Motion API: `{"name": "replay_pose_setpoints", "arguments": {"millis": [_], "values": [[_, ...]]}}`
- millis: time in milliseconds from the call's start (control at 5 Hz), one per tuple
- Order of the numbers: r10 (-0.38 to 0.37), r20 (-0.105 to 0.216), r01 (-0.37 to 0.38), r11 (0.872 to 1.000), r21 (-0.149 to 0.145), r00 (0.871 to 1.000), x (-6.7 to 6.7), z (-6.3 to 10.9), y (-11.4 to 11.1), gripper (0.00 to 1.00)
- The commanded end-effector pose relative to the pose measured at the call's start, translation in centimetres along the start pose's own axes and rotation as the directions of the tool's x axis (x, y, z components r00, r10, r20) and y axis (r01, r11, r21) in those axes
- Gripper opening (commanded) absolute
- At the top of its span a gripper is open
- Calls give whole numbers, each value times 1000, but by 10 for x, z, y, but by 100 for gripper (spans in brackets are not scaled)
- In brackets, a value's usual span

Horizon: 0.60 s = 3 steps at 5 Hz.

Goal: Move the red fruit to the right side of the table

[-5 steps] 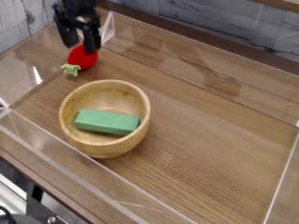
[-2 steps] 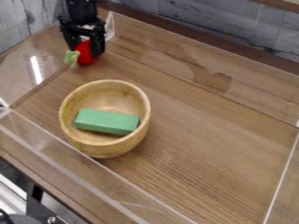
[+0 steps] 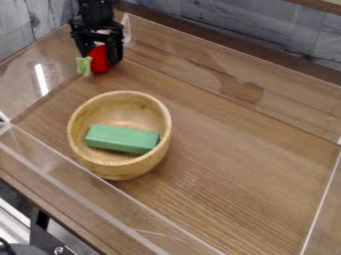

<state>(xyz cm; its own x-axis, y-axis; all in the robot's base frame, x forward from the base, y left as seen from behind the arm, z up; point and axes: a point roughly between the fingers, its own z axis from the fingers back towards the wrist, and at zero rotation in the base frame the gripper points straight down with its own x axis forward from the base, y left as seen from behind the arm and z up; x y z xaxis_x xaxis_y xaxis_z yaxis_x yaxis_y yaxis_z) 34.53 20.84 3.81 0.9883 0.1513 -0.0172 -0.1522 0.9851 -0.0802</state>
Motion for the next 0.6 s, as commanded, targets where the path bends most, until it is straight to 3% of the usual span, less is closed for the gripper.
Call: {"name": "replay_pose_setpoints", "arguments": {"millis": [0, 200, 400], "values": [[-42, 52, 40, 999, 30, 998, 13, 17, 2, 100], [-74, 44, 73, 997, 27, 996, 16, 14, 4, 100], [-99, 40, 98, 995, 22, 994, 19, 13, 4, 0]]}}
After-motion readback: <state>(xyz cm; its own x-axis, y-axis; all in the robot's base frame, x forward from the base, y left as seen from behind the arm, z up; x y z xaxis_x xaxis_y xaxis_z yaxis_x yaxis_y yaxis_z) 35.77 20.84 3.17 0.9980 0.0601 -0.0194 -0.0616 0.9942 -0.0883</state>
